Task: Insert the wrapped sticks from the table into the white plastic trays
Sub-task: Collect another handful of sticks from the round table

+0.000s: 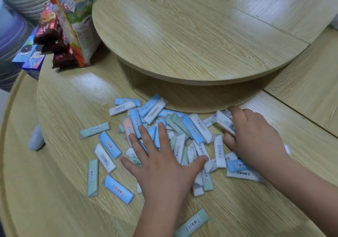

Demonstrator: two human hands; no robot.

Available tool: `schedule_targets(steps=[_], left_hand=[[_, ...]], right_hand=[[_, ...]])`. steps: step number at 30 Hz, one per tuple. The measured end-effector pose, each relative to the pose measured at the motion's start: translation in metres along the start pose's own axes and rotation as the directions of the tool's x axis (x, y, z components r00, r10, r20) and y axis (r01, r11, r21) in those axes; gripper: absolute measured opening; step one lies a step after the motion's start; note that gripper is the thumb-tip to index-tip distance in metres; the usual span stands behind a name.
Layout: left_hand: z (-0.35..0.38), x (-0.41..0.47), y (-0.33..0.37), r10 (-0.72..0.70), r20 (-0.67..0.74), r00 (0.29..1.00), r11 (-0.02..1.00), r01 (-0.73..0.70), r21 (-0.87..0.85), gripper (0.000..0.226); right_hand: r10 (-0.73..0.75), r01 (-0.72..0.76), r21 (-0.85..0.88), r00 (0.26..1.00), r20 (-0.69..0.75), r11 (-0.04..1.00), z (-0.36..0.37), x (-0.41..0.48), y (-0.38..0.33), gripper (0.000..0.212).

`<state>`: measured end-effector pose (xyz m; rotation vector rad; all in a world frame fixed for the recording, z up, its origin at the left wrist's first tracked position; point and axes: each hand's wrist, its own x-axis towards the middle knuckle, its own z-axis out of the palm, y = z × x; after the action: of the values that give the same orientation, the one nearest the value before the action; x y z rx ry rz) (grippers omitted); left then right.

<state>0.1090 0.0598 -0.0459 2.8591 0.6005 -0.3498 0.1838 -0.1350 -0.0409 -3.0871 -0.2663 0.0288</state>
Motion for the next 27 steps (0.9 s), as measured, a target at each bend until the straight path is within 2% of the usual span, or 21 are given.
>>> schedule_targets(steps=[7,10,13,17,23,27], left_hand=[[0.000,0.002,0.013,0.015,-0.073,0.997,1.000,-0.016,-0.013,0.111],[0.000,0.003,0.007,-0.035,-0.110,0.993,0.998,0.029,-0.057,0.114],[0.000,0.005,-0.001,-0.115,-0.088,0.989,0.992,0.110,-0.068,0.119],[-0.003,0.009,0.003,-0.159,-0.087,0.984,0.987,0.155,-0.046,0.108],[-0.003,0.013,0.009,-0.150,-0.263,0.953,0.986,0.126,-0.105,0.092],[-0.008,0.022,0.008,-0.198,-0.267,0.943,0.971,0.152,-0.182,0.087]], right_hand=[[0.022,-0.019,0.033,0.994,-0.105,0.999,0.002,-0.005,-0.002,0.057],[0.044,-0.039,0.048,0.993,-0.113,0.998,0.002,-0.008,-0.005,0.058],[0.025,-0.017,0.056,0.989,-0.142,0.998,0.005,-0.009,-0.008,0.063],[0.012,-0.005,0.048,0.989,-0.148,0.999,0.007,-0.008,-0.007,0.064],[0.007,0.004,0.063,0.985,-0.171,0.998,0.008,-0.007,-0.008,0.065],[0.012,-0.003,0.062,0.989,-0.150,0.998,0.008,-0.008,-0.008,0.064]])
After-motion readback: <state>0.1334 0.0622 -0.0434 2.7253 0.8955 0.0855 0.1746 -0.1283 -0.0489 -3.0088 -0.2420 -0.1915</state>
